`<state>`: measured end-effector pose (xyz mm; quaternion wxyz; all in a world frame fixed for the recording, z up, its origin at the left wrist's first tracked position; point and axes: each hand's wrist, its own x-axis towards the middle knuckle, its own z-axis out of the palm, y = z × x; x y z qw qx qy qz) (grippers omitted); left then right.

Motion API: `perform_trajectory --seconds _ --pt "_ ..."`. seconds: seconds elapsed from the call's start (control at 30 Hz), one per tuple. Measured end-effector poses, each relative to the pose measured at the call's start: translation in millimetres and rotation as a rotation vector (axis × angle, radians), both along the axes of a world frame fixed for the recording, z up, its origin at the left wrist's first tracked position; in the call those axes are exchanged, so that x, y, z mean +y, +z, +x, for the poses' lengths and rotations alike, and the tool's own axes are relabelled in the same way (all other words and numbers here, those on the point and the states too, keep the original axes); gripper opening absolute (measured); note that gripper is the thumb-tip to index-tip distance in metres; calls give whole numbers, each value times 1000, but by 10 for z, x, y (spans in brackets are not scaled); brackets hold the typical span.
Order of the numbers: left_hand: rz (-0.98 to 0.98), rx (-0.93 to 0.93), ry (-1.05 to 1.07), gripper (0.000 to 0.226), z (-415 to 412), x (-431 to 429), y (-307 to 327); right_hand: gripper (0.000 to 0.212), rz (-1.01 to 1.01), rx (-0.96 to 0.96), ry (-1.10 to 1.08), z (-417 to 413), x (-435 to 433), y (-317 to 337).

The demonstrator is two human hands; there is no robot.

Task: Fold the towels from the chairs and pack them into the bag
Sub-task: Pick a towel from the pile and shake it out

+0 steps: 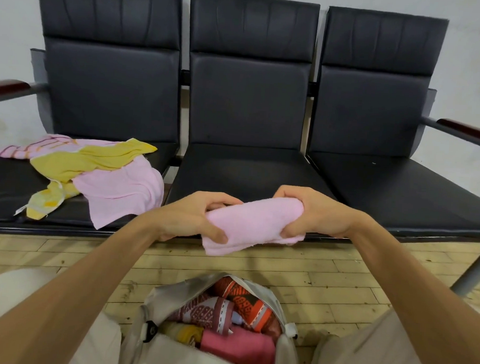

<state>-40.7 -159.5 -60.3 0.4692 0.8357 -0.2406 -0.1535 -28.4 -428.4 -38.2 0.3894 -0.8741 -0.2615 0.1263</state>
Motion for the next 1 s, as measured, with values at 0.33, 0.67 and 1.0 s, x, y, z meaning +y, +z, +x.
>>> perform_trajectory --seconds 0.33,0.67,1.0 --pt "81 333 -126 45 9 -189 -89 41 9 -207 54 -27 189 -105" --pt "358 80 -14 49 24 -328 -278 65 -610 -246 111 -112 411 -220" --pt "678 -92 -107 53 -29 -272 -572 47 -551 77 206 16 415 -670"
